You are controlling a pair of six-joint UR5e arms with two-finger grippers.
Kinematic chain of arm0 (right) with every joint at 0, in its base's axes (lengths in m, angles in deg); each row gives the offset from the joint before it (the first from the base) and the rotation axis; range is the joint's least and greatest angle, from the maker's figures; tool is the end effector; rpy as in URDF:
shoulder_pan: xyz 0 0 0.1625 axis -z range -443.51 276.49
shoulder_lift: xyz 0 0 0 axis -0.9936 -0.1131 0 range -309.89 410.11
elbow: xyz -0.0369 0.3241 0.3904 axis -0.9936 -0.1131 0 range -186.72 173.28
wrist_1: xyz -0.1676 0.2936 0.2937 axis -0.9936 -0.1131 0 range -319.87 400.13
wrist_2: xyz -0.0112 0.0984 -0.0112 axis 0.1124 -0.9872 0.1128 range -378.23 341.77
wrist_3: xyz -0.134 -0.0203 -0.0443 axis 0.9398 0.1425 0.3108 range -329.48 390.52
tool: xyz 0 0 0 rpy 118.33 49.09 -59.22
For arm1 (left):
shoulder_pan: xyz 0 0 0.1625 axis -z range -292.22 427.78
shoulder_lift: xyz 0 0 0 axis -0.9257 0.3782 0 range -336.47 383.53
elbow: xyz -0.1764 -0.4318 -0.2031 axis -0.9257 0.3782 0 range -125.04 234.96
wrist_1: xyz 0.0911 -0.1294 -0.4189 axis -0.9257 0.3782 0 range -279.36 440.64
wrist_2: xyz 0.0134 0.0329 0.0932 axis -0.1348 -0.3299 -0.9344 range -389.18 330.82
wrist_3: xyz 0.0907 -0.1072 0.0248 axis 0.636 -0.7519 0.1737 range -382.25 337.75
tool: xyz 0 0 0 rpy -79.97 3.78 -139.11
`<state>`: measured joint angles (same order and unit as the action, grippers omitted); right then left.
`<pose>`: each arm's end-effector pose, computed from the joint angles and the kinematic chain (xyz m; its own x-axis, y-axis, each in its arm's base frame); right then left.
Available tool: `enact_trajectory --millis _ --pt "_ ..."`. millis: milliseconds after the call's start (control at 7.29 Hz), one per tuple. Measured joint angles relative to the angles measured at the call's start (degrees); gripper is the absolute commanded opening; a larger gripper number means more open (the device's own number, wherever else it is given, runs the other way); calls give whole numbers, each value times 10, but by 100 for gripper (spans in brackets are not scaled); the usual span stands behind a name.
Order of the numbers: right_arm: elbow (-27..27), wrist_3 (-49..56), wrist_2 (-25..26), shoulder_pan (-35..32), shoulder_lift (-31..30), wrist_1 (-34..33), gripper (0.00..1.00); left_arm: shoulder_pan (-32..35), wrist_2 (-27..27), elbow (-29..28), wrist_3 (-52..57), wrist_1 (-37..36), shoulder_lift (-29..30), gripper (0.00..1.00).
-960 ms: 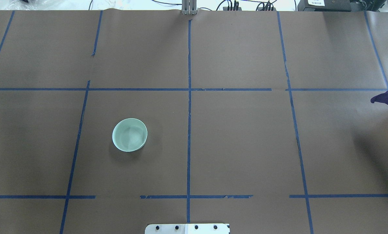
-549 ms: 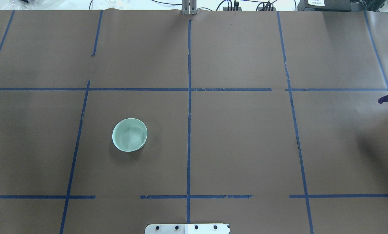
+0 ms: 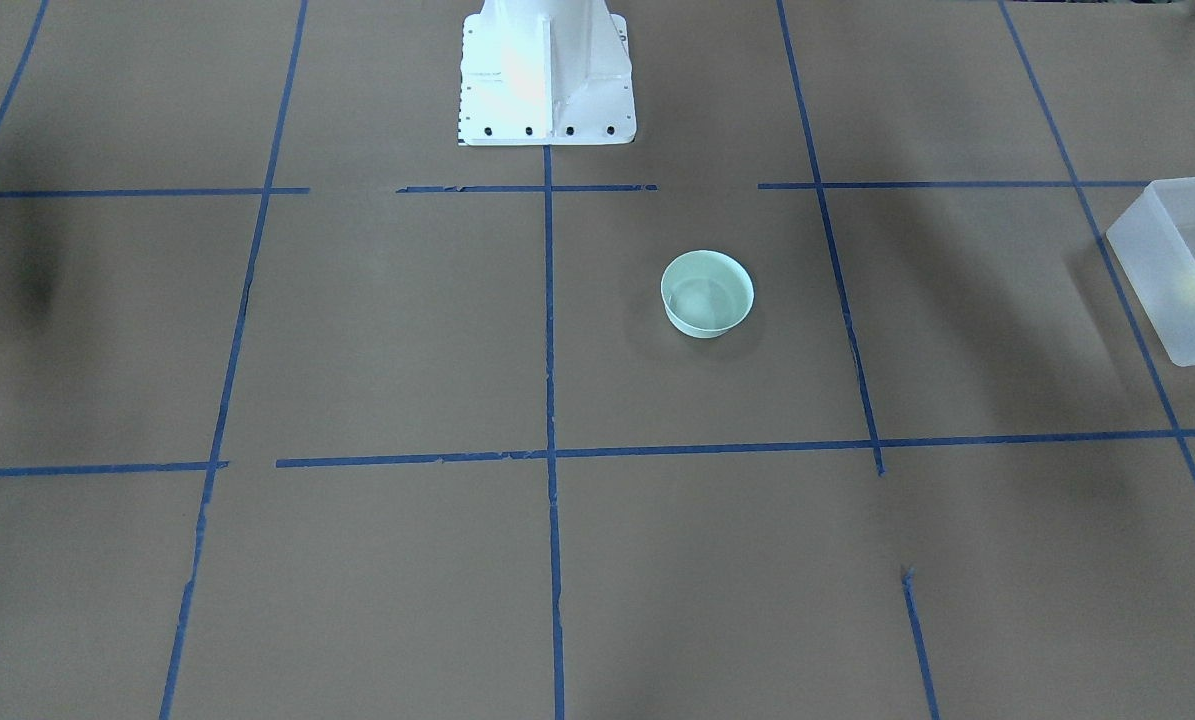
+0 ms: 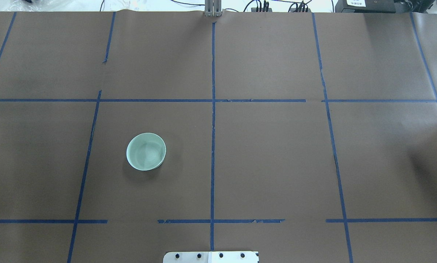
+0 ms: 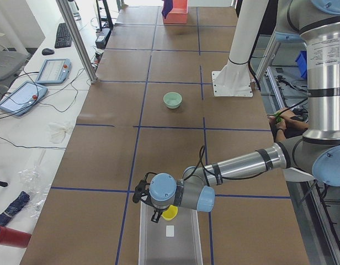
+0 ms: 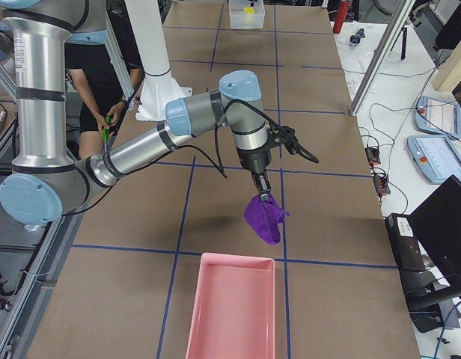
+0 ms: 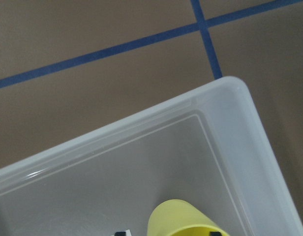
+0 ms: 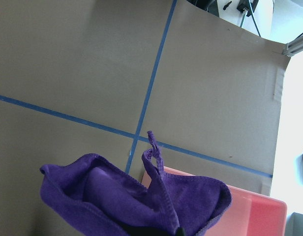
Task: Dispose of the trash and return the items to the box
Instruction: 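Drop the cup in the clear box while the right gripper drops the cloth, then move the left gripper back over the table to the green bowl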
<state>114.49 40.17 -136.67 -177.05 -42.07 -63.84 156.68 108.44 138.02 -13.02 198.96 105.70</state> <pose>0.0951 -0.4783 0.5586 0.8827 -0.2297 0.4100 0.0894 0.9386 0.3333 -0.0190 -0.4641 0.8455 0.6589 0.3396 -0.6712 -0.1259 0.9295 0.3467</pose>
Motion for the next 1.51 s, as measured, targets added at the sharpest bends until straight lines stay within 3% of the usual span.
enact_trajectory --millis 549,960,1097,1234,1509 --pt "-81 135 41 -57 12 6 0 -1 -3 158 -151 -64 13 100" --pt "-134 211 42 -113 -61 71 0 -42 -2 189 -271 -66 41 100" --pt "-161 213 36 -119 -84 108 33 -59 -2 193 -301 -65 52 100" --pt "-198 208 23 -121 -93 136 99 -76 -2 196 -330 -64 63 100" --pt "-242 160 -17 -121 -88 156 100 -114 -6 212 -395 -63 81 100"
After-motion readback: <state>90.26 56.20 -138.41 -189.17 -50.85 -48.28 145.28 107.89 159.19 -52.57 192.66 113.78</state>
